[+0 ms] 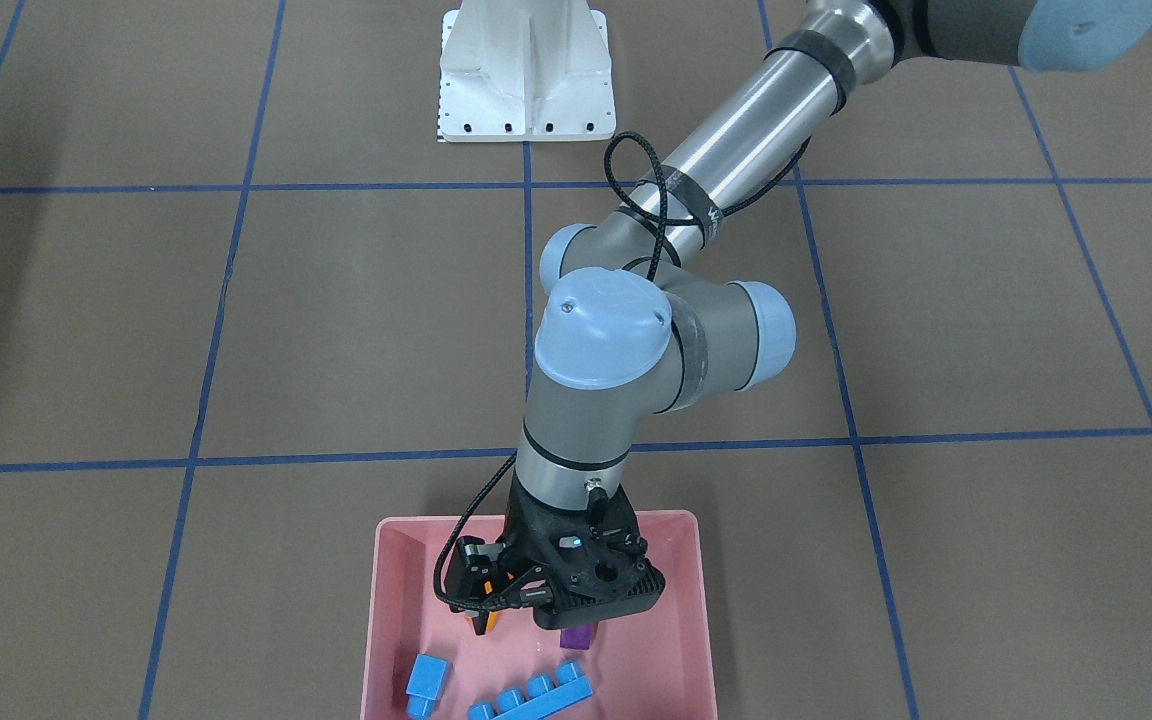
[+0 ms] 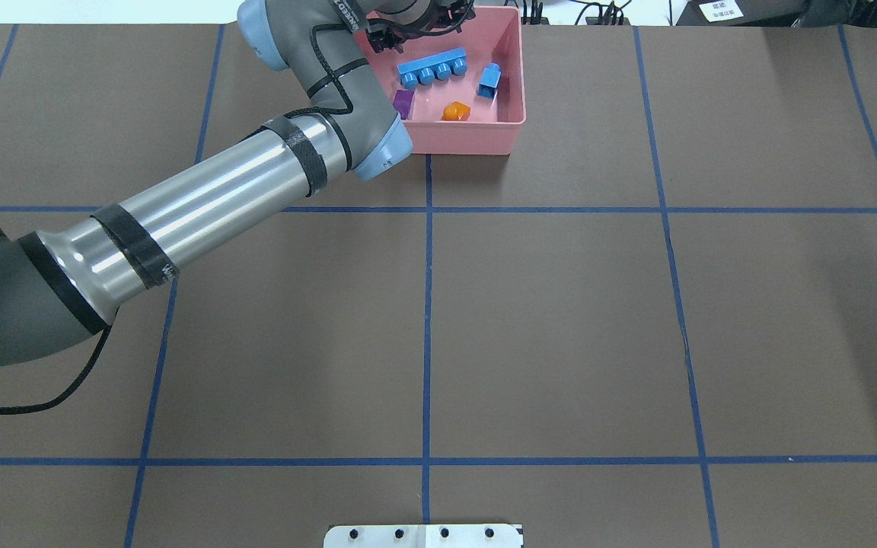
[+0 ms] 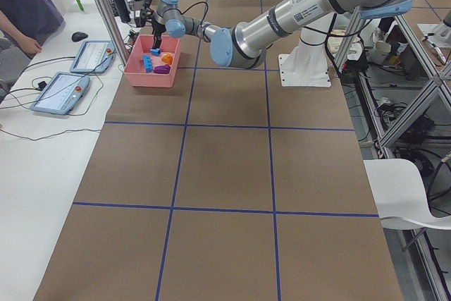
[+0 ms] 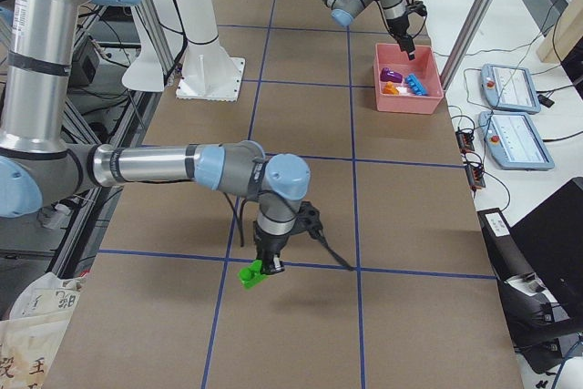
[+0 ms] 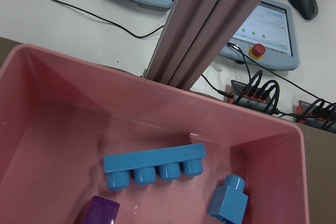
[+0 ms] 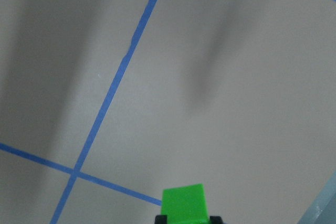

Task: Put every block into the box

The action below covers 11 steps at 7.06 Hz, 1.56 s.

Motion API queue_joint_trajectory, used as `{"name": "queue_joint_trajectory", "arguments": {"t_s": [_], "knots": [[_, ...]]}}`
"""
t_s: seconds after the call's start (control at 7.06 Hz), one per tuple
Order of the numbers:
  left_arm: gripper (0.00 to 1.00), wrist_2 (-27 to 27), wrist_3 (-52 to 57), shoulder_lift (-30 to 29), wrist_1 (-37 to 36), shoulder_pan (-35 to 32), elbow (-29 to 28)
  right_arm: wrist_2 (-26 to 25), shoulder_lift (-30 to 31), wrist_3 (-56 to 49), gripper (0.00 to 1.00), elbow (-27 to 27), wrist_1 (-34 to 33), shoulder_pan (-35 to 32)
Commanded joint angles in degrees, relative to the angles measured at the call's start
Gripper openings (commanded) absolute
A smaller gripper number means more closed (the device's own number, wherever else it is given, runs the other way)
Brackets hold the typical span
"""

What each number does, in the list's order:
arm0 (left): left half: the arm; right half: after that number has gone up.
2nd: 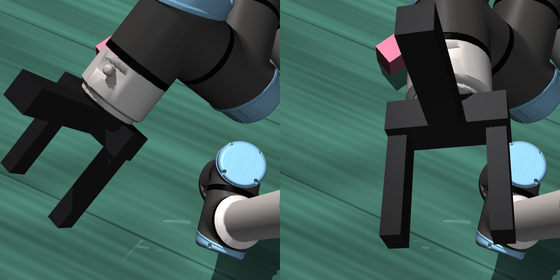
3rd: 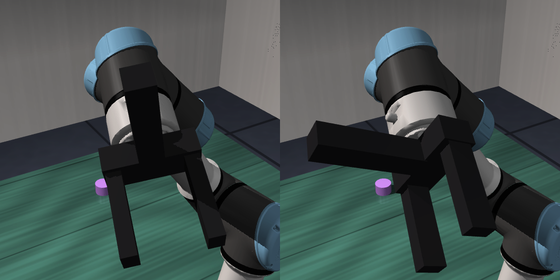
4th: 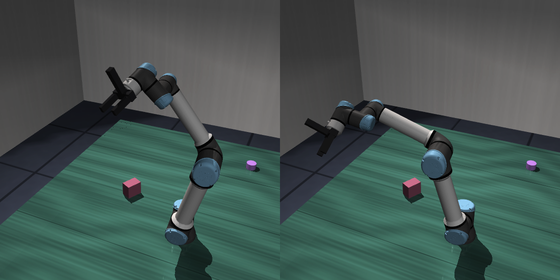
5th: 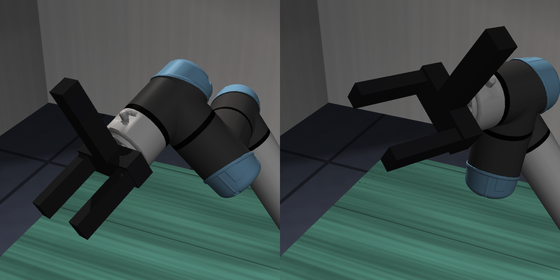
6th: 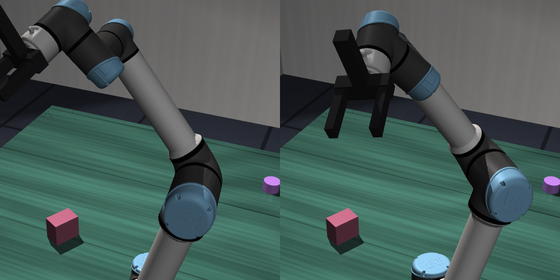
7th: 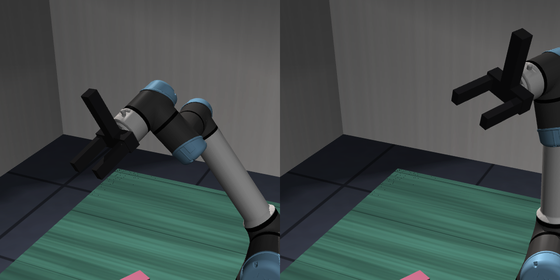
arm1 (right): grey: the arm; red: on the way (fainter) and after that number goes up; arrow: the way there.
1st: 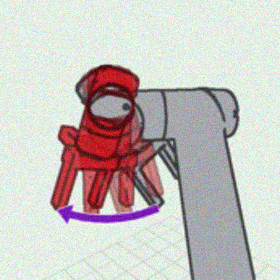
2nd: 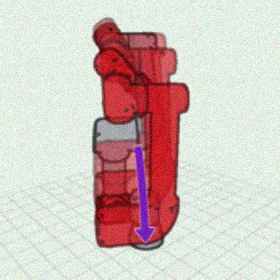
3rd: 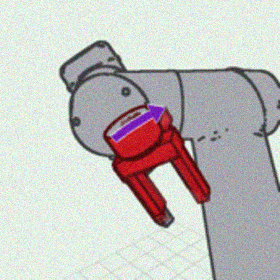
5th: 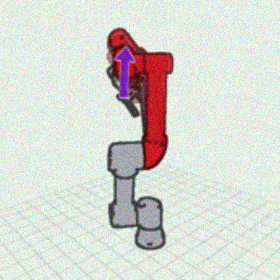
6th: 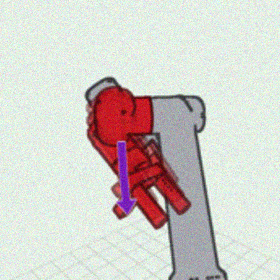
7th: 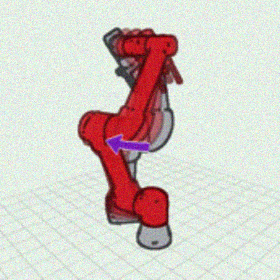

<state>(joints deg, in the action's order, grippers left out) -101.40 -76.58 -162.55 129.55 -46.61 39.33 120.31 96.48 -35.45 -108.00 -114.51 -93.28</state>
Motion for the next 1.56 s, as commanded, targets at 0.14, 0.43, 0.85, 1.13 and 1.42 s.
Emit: {"name": "queue_joint_trajectory", "arguments": {"t_s": [0.14, 0.43, 0.85, 1.13, 1.42], "knots": [[1.0, -1.1, 0.4, 0.7, -0.3, -2.1, 1.4, 3.5, -22.1, 8.0, 0.0, 8.0, -6.0, 2.7], [1.0, -13.4, 1.1, 10.3, -3.1, -9.3, 11.3, 8.0, -32.2, 22.5, 0.0, 10.0, -5.2, 9.1], [1.0, -19.3, 12.7, 29.1, -14.4, -17.4, 32.4, 8.0, -44.7, 47.8, 0.0, 10.9, 1.6, 23.0], [1.0, -19.1, 28.9, 44.5, -18.4, -20.5, 43.2, 5.6, -51.7, 66.9, 0.0, 18.0, 16.6, 31.2], [1.0, -18.4, 47.1, 56.7, -18.2, -24.1, 47.0, 1.3, -64.5, 73.0, 0.0, 34.8, 25.4, 34.6]]}}
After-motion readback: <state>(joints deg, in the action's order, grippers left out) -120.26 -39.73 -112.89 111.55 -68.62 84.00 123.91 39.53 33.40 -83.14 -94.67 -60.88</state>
